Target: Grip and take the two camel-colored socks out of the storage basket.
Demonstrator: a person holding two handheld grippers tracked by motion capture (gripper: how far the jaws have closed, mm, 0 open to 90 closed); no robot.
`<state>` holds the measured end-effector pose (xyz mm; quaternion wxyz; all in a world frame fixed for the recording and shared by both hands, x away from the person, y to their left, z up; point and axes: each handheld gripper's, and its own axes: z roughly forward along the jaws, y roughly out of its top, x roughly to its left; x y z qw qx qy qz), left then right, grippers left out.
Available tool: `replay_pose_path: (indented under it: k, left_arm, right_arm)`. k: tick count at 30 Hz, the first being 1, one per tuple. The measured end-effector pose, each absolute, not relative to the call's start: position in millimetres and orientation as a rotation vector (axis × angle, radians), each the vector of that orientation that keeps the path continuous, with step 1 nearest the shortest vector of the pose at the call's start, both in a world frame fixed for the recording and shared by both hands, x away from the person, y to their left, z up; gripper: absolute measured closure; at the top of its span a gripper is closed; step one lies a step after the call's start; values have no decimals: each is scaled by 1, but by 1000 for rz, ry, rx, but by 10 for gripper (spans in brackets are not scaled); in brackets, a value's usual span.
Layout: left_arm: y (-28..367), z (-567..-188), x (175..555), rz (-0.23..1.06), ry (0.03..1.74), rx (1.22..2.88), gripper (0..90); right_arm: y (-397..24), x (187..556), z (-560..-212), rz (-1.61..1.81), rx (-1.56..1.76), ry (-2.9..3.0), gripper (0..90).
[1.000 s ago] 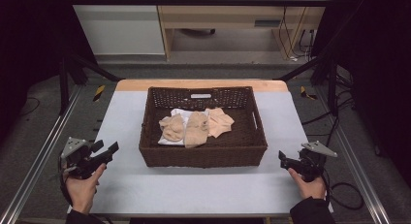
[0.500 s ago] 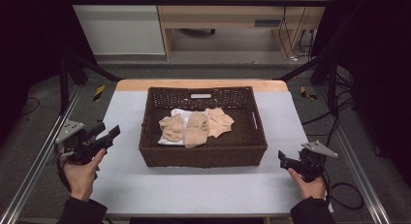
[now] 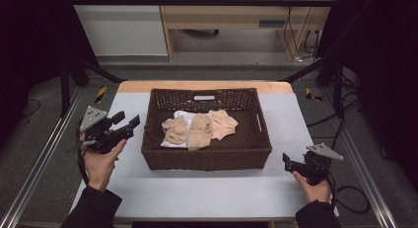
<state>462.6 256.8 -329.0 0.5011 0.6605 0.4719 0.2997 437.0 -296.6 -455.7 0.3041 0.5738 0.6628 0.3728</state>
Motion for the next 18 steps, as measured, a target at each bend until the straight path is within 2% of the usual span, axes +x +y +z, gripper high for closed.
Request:
replay_pose_path:
  k: [18]
  left_arm:
    - [197, -310, 508, 750, 1071, 1661, 418]
  right_arm:
    - [-296, 437, -455, 987, 1510, 1751, 35]
